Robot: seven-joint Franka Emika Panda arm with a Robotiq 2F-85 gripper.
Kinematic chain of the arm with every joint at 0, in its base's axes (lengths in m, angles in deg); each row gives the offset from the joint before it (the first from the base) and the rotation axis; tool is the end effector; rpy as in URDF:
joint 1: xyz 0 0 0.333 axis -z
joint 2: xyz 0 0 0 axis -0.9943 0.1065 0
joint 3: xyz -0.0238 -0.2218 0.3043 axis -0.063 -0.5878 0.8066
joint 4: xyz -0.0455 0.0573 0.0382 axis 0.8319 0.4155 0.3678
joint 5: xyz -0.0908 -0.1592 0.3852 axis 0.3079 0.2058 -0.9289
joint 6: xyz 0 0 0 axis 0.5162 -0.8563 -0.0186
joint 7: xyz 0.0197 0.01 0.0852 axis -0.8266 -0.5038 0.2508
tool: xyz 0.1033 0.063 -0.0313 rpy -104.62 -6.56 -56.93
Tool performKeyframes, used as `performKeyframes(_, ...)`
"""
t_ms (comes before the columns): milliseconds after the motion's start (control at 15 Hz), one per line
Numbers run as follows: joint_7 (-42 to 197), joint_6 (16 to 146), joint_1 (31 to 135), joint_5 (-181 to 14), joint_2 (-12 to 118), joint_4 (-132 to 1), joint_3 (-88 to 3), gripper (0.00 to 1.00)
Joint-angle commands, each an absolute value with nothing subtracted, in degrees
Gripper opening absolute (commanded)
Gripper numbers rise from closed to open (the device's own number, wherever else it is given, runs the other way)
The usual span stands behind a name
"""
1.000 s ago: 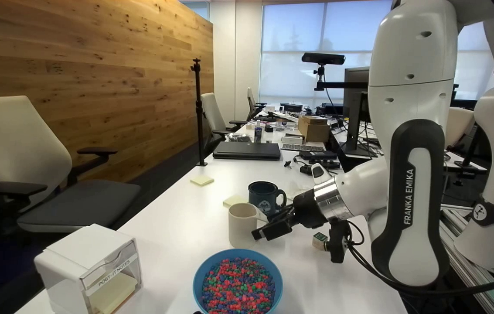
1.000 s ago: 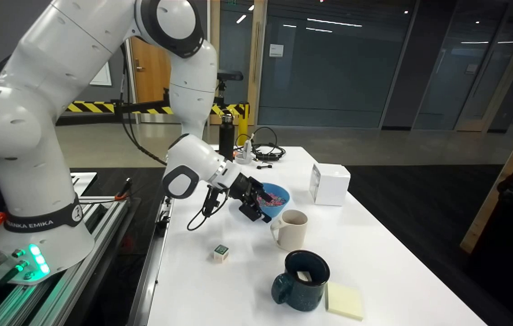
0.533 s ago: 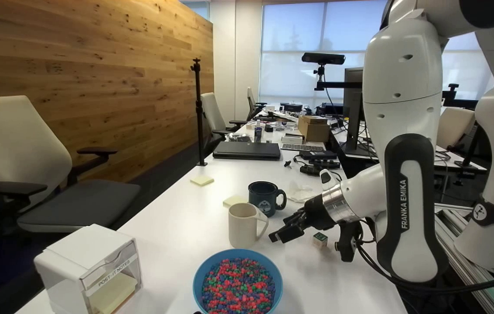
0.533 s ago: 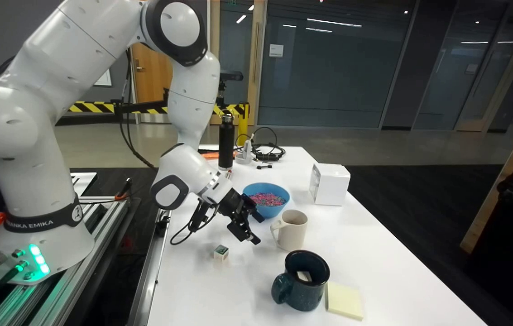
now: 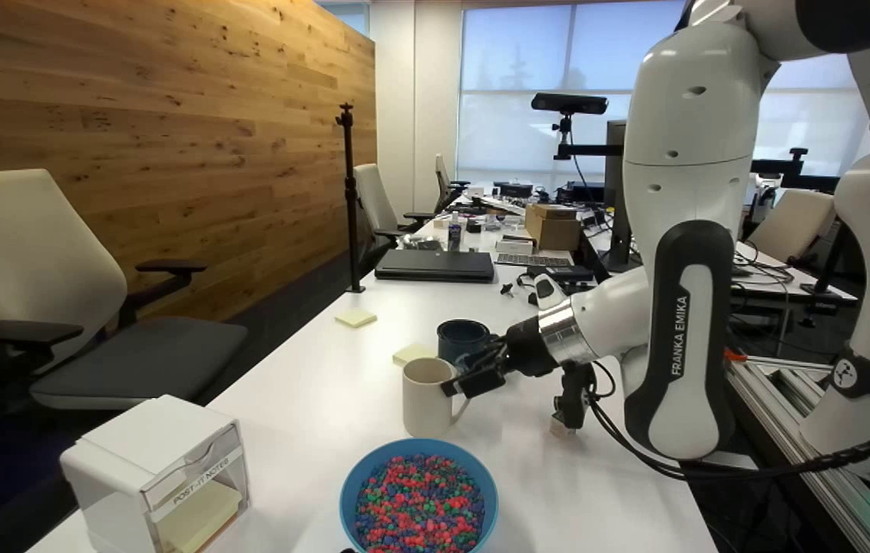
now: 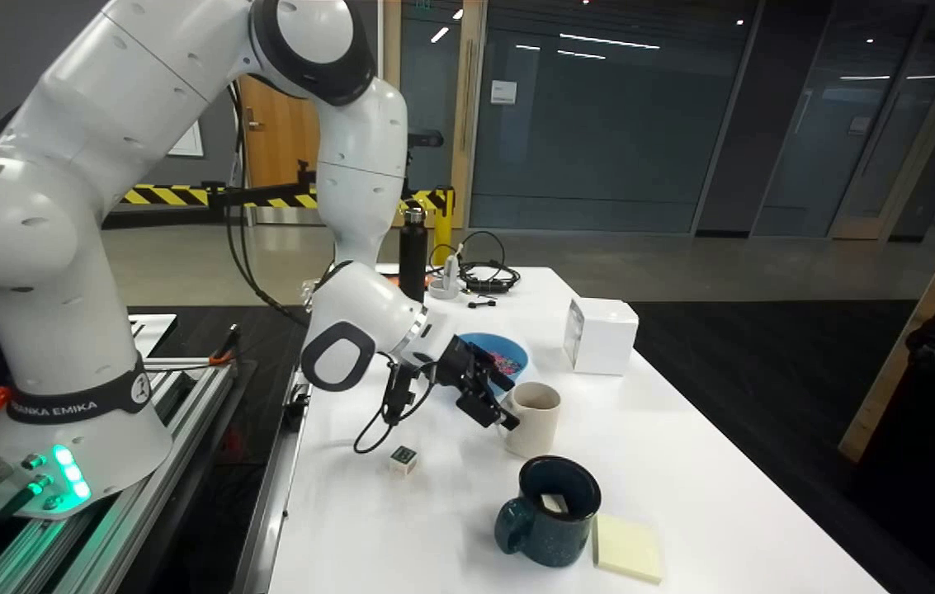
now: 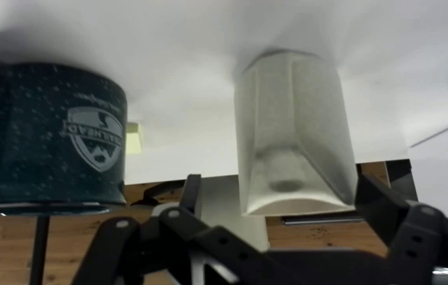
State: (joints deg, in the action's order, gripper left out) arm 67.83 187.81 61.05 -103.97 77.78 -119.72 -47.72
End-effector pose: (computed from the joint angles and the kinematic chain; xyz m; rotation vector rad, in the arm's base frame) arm 0.4791 0.0664 0.1403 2.7341 -0.2830 1.4658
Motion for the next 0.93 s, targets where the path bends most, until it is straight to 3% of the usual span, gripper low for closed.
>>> performKeyframes(0,67.01,188.34,59.38,-98.60,76.08,-118.05,-50.87,1.00)
performKeyframes(867,60.23,188.93,58.64,-98.03,78.76,-119.17,-49.68,1.00)
